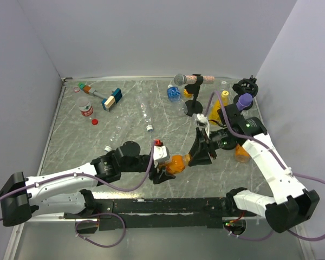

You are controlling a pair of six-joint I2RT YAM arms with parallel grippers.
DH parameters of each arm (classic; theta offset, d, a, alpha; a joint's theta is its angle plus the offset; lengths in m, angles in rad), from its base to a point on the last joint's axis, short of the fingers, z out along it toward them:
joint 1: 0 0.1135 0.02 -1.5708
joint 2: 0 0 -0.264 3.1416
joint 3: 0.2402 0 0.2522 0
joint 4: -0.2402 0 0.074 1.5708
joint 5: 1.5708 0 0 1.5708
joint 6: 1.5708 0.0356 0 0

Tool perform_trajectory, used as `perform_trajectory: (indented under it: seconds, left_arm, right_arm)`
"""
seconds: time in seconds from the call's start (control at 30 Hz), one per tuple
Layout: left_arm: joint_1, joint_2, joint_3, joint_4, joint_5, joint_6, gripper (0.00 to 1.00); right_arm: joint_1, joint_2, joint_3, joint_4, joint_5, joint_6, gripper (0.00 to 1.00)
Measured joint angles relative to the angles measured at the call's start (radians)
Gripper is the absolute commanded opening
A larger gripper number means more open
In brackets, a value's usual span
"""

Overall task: Unscrew the bottle caps
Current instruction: Unscrew the bottle cap from the plastic bottle.

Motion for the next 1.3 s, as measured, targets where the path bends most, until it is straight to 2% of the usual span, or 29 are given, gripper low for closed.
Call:
perform_trajectory:
  seconds: [0.13, 0.27, 0.43, 0.57, 0.63, 0.73, 0.77, 0.83, 1.13, 1.3]
  left_arm:
    - [0.055, -0.003, 0.000, 0.005, 0.164, -0.012, 0.13]
    - [0.070, 0.000, 0.019, -0.016, 0.251, -0.009, 0.13]
    - [0.085, 0.007, 0.035, -0.058, 0.259, -0.007, 0.13]
    - [0.087, 0.005, 0.035, -0.061, 0.257, -0.007, 0.13]
    - [0.086, 0.003, 0.035, -0.060, 0.256, -0.007, 0.13]
    - [0.087, -0.007, 0.035, -0.060, 0.249, -0.007, 0.13]
    - [0.087, -0.011, 0.034, -0.060, 0.245, -0.008, 0.13]
    - [0.087, -0.017, 0.033, -0.060, 0.224, -0.008, 0.13]
    - [0.088, -0.058, 0.016, -0.060, 0.114, -0.007, 0.13]
    - [0.052, -0.064, 0.016, -0.070, 0.003, 0.024, 0.12]
  right_arm:
    - [0.056, -0.095, -0.012, 0.018, 0.033, -0.189, 0.00]
    - [0.109, -0.150, -0.013, 0.030, 0.077, -0.270, 0.00]
    - [0.115, -0.132, -0.005, 0.037, 0.093, -0.282, 0.02]
    - [0.118, -0.146, -0.021, 0.071, 0.098, -0.238, 0.13]
    - [0.118, -0.158, -0.026, 0.085, 0.098, -0.212, 0.30]
    - [0.120, -0.167, -0.027, 0.109, 0.099, -0.176, 0.64]
    - [0.121, -0.168, -0.028, 0.117, 0.100, -0.160, 0.79]
    - [0.121, -0.174, -0.028, 0.133, 0.108, -0.119, 0.97]
    - [0.038, -0.245, -0.028, 0.154, 0.130, 0.004, 0.99]
    - [-0.023, -0.283, -0.028, 0.184, 0.143, 0.113, 0.99]
